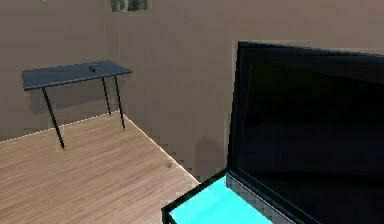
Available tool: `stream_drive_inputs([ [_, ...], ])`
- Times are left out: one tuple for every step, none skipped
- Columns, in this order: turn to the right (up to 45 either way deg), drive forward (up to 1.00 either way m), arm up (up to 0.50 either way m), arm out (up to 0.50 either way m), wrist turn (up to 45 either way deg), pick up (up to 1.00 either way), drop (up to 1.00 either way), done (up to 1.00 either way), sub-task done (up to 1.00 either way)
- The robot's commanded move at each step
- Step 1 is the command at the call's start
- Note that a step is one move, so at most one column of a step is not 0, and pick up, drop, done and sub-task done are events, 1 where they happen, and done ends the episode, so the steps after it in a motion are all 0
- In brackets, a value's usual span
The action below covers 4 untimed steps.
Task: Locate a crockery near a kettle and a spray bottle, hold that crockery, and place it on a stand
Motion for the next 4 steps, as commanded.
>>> stream_drive_inputs([
  [0.0,0.00,0.00,0.00,39.0,0.00,0.00,0.00,0.00],
  [0.0,0.00,0.00,0.00,39.0,0.00,0.00,0.00,0.00],
  [0.0,0.00,0.00,0.00,0.0,0.00,1.00,0.00,0.00],
  [0.0,0.00,0.00,-0.10,0.0,0.00,0.00,0.00,0.00],
])
